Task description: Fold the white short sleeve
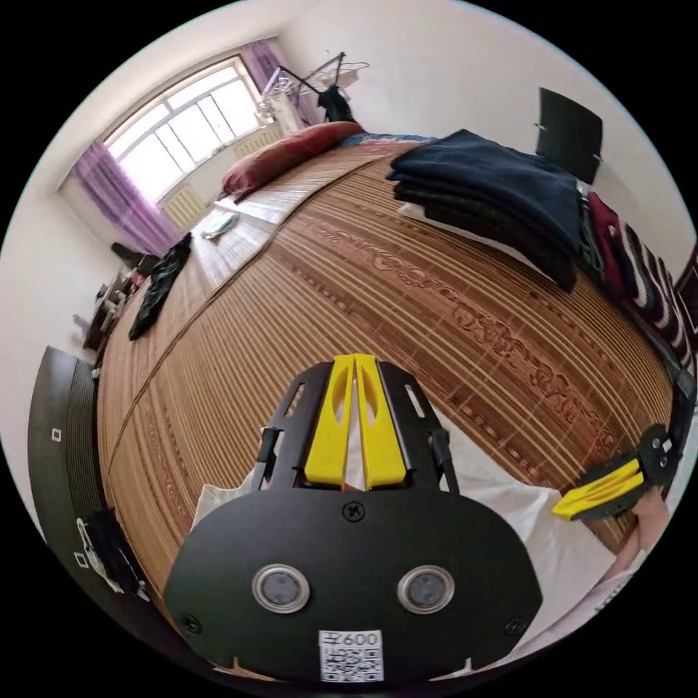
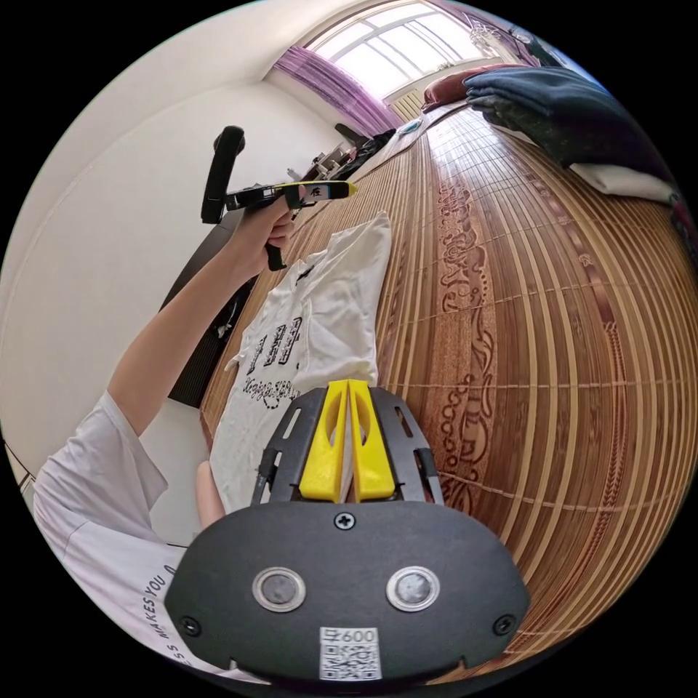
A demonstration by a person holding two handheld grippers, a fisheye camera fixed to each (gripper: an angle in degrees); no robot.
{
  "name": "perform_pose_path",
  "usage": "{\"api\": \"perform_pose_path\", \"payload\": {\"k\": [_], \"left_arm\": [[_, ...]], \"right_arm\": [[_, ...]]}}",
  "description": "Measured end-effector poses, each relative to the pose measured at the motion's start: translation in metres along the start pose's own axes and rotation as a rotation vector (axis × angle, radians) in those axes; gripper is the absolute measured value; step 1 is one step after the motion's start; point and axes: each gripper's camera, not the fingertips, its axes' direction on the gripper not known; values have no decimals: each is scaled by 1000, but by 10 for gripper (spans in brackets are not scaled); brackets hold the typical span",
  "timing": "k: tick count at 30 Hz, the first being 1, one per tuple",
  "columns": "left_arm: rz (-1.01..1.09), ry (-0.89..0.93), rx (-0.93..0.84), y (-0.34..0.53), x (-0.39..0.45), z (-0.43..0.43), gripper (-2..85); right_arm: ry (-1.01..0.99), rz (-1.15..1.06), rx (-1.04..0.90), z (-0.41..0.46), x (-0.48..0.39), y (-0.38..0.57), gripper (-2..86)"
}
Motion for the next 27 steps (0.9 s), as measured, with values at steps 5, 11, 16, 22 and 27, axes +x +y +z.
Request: {"api": "perform_pose_path", "payload": {"k": [5, 11, 16, 22, 27], "left_arm": [[10, 20, -168, -8, 10, 41, 6], [-137, 77, -169, -2, -15, 73, 7], [-170, 152, -84, 11, -52, 48, 5], [-161, 328, -116, 38, -64, 57, 3], [-209, 261, -6, 63, -74, 54, 2]], "right_arm": [[1, 5, 8, -5, 0, -1, -8], [19, 13, -9, -5, 0, -4, -8], [20, 19, 1, -10, 1, -4, -8], [32, 25, -3, -13, 1, -6, -8], [35, 38, -2, -17, 3, -6, -8]]}}
